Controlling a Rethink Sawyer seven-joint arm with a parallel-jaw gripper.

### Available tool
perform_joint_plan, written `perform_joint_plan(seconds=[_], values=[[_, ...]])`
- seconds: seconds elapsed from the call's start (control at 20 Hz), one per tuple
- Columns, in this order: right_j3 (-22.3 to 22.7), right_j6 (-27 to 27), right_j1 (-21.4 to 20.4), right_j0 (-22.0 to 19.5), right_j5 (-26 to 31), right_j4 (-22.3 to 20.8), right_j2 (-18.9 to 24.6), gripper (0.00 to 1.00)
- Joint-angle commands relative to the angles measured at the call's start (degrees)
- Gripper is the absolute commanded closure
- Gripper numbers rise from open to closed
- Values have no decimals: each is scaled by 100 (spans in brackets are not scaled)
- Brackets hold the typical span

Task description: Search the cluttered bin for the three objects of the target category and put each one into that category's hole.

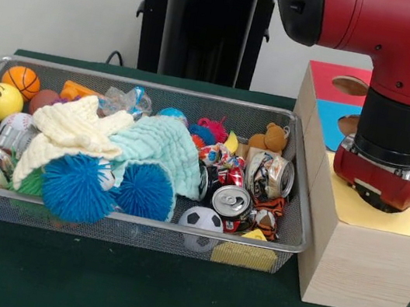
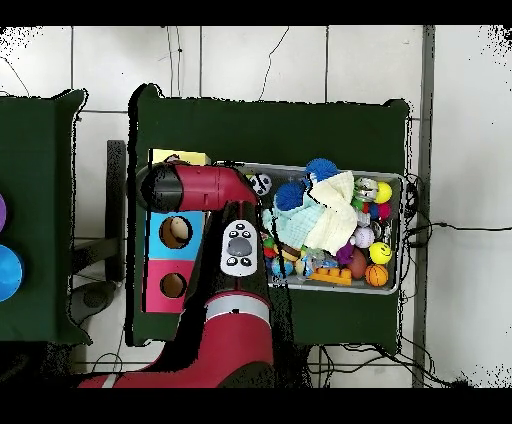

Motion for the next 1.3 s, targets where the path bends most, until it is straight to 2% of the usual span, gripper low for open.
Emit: perform_joint_plan(seconds=[0.05,0.4,0.65,0.7,1.3], values=[[-286,409,463,-118,-250,-131,-25,100],[-248,324,462,-189,-198,-108,101,100],[74,257,231,-281,120,39,366,100],[107,268,221,-291,83,47,393,0],[9,316,243,-278,23,-11,316,0]])
